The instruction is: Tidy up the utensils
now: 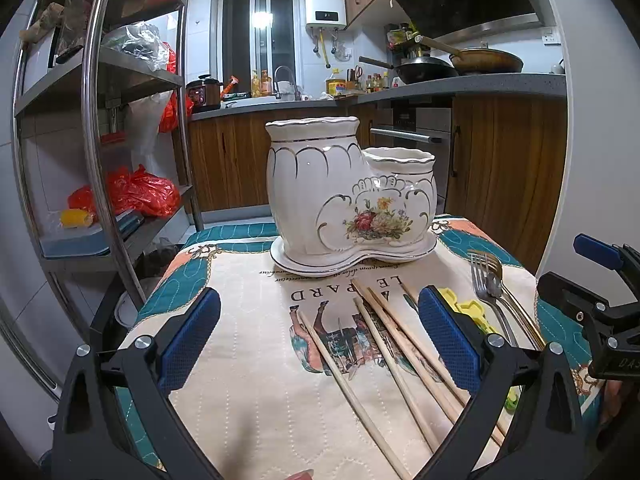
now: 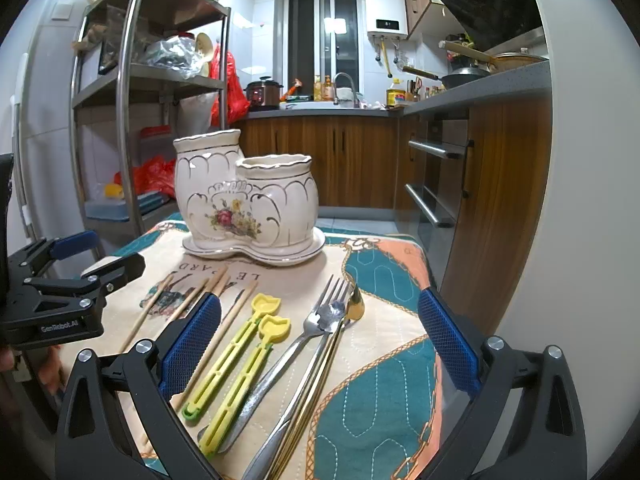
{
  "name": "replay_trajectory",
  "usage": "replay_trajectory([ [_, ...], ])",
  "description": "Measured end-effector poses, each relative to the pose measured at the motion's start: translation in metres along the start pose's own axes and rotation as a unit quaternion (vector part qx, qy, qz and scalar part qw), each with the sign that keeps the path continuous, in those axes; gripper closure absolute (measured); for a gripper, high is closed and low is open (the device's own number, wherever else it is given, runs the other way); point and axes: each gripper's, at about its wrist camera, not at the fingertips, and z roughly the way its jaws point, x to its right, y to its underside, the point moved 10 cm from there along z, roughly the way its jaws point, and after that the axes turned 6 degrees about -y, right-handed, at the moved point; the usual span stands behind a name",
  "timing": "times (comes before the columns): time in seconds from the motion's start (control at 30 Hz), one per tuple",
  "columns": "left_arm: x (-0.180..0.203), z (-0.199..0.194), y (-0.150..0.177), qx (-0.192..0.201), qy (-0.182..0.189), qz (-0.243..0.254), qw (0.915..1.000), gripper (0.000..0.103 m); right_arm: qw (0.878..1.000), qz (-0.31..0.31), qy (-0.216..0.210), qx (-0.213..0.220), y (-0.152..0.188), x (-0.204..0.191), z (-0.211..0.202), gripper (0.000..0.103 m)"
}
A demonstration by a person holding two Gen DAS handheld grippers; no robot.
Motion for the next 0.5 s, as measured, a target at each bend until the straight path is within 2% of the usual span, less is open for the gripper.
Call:
replay_trajectory([
  [0.5, -0.0033, -0.0013, 0.0014, 0.002, 0.001, -0.001, 1.0000, 0.005, 1.000, -0.001, 0.000, -0.001, 0.0000, 0.0010, -0.0010, 0.005],
])
